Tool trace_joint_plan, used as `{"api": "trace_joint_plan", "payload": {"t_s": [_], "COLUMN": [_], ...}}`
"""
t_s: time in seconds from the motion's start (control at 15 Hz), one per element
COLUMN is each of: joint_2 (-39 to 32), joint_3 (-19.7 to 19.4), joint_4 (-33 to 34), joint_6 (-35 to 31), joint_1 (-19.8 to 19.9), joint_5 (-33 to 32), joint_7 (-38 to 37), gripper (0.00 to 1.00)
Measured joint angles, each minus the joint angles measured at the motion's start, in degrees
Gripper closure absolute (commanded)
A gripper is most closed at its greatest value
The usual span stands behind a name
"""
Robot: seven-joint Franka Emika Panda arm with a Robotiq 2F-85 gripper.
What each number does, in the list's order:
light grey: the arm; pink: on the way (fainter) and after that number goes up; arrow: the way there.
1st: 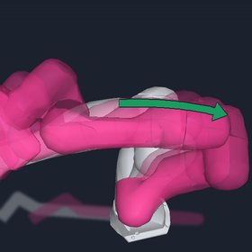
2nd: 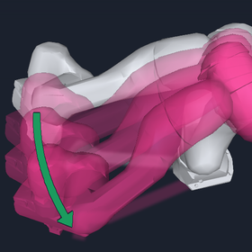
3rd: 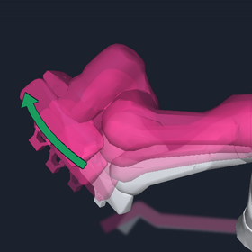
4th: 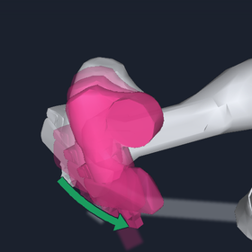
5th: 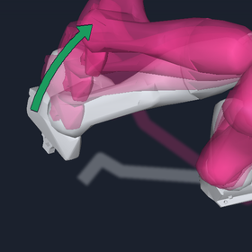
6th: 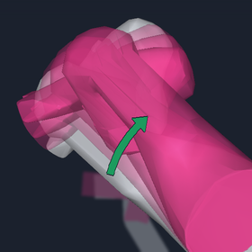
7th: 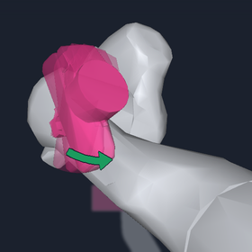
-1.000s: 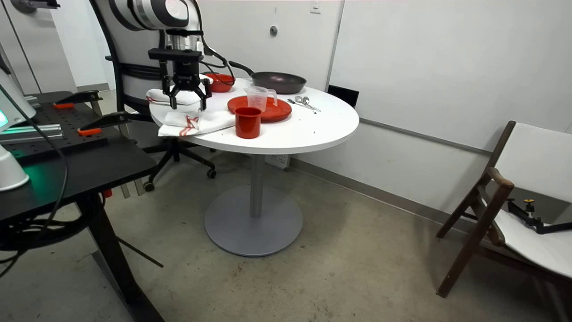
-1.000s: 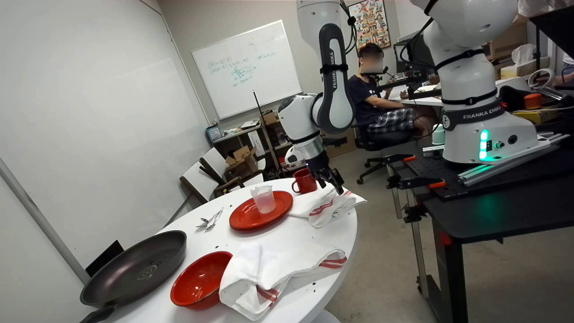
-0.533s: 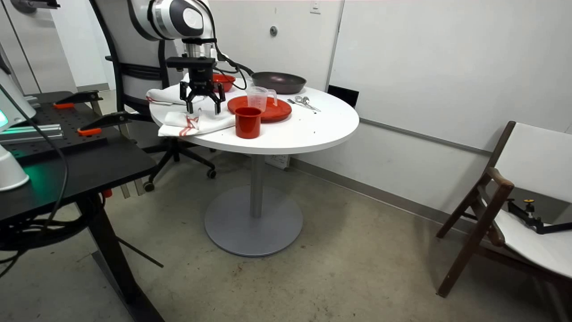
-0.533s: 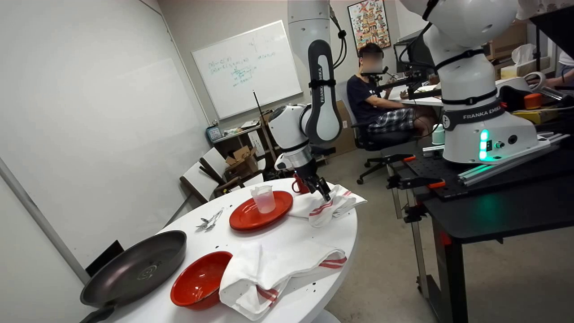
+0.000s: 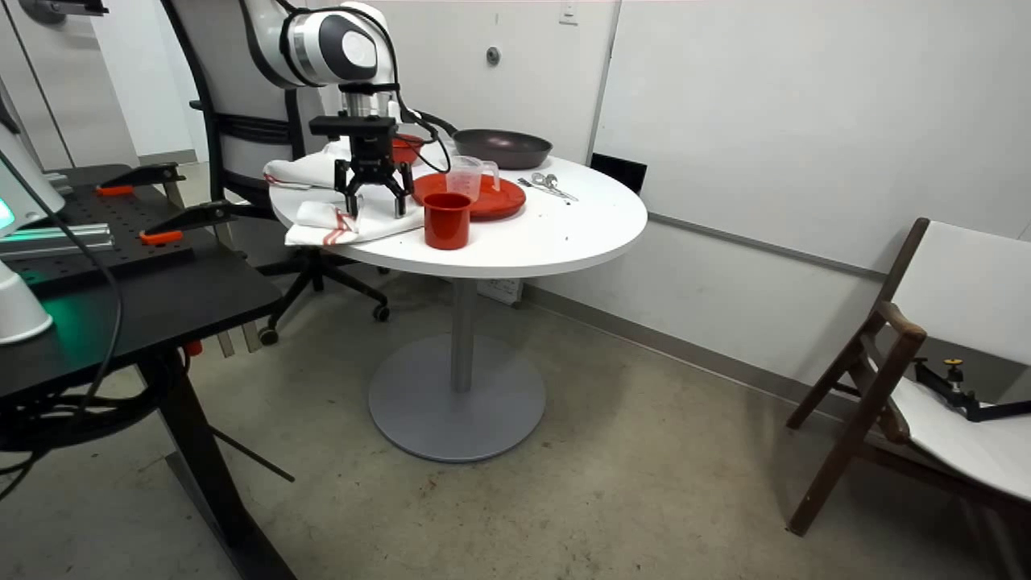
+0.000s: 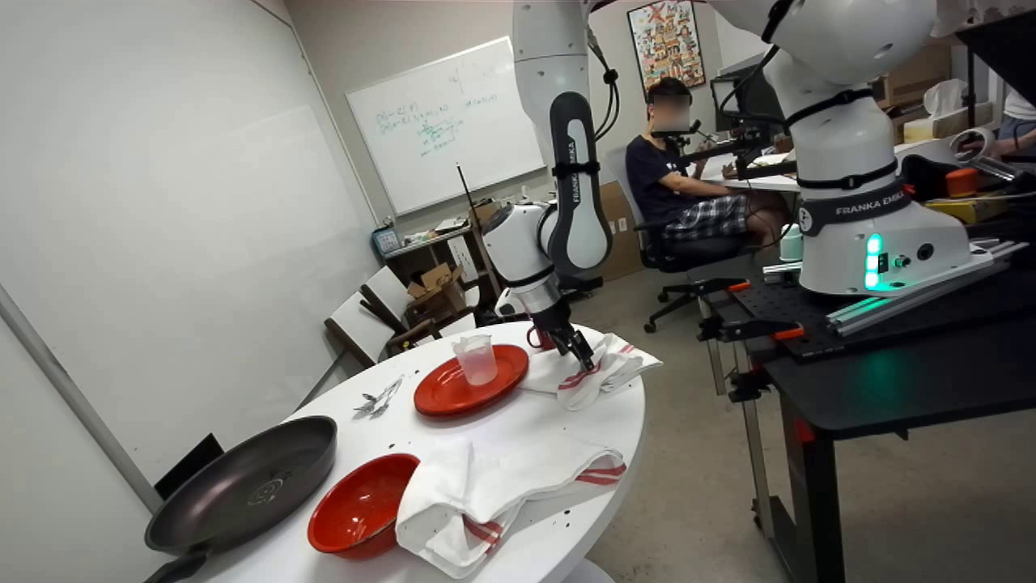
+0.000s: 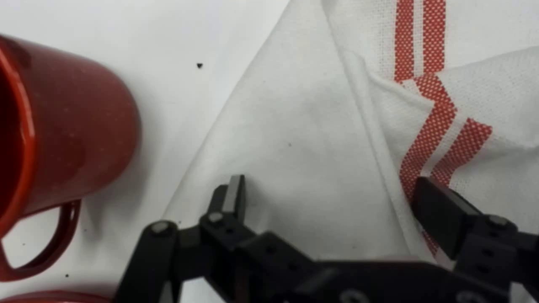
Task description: Use the towel on the right to wipe the table top
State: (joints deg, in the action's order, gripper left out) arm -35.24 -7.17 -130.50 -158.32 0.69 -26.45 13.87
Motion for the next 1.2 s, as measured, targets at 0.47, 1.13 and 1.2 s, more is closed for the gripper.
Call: {"api": "trace_joint_plan", "payload": {"t_s": [0.47,1.13,1.2], "joint_2": [-0.1,0.7,0.7], "joint_3": [-1.0,-1.2,-1.1], "joint_4": [0.3,0.4,0.3], "joint_6": [0.1,1.3,1.3], "joint_1": [-1.0,-1.1,-1.1], "joint_5": [0.0,1.1,1.2], "joint_7": [-1.8,-3.1,-3.2], "gripper": [0.80,0.97,0.97]}}
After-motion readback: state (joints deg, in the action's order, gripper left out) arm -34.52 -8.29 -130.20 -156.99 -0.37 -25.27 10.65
